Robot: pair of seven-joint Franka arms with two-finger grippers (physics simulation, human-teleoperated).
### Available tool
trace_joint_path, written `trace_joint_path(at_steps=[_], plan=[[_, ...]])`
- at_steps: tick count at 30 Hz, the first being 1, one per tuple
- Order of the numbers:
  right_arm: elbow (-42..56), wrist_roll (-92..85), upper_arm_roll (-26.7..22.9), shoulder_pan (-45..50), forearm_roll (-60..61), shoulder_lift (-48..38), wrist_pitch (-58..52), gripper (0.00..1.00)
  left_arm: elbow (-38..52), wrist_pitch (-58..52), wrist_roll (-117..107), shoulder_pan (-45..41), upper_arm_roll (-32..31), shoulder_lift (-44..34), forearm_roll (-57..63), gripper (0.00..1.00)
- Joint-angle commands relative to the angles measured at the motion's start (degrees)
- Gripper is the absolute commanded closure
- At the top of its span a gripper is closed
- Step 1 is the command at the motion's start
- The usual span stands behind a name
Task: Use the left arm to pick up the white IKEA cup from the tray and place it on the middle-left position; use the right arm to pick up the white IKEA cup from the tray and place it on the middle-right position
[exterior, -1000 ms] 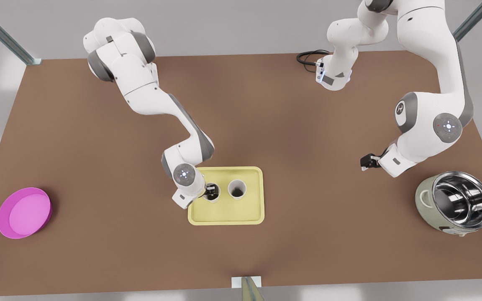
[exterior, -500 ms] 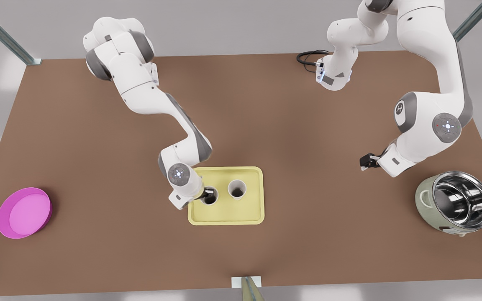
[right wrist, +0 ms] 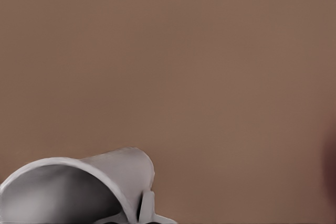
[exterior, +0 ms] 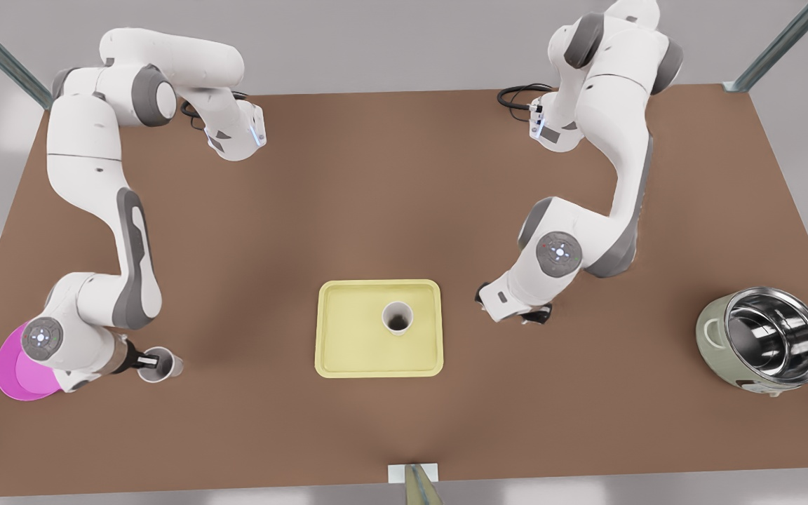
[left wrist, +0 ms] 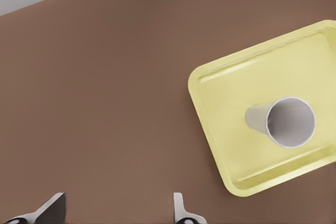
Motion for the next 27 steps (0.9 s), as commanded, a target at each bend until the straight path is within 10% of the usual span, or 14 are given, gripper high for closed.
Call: trace_joint_path(at_steps=[1, 10, 11, 12, 13, 22, 27], plan=[[-0.17, -30.22, 0.05, 0.31, -1.86, 0.62, 5.22, 0.92, 0.29, 5.94, -35.01, -3.14, -0.05, 1.67, 1.22, 0.00], [-1.49, -29.43, -0.04, -0.04, -1.77, 2.82, 6.45, 0.86, 15.14, 10.69, -52.77, -15.36, 1.80, 15.47, 5.53, 0.00], [-1.40, -29.43, -0.04, -0.04, -1.86, 2.82, 6.45, 0.75, 15.14, 11.48, -53.03, -15.71, 1.97, 16.52, 5.53, 0.00], [-1.40, -29.26, -0.04, -0.13, -1.60, 2.82, 6.54, 0.15, 15.14, 12.53, -52.95, -15.80, 2.41, 17.13, 6.23, 0.00], [-1.40, -29.34, -0.04, -0.48, -1.77, 2.82, 6.54, 0.00, 15.14, 14.73, -52.77, -15.80, 3.46, 18.28, 6.23, 0.00], [-1.22, -29.78, 0.31, -0.92, -1.60, 1.77, 4.44, 0.00, 13.91, 16.40, -51.45, -17.74, 3.64, 21.62, 6.23, 0.00], [-0.61, -10.10, 1.02, 2.33, -0.89, -17.13, -16.65, 0.00, 13.12, 16.05, -48.99, -17.65, 3.73, 21.62, 6.32, 0.00]])
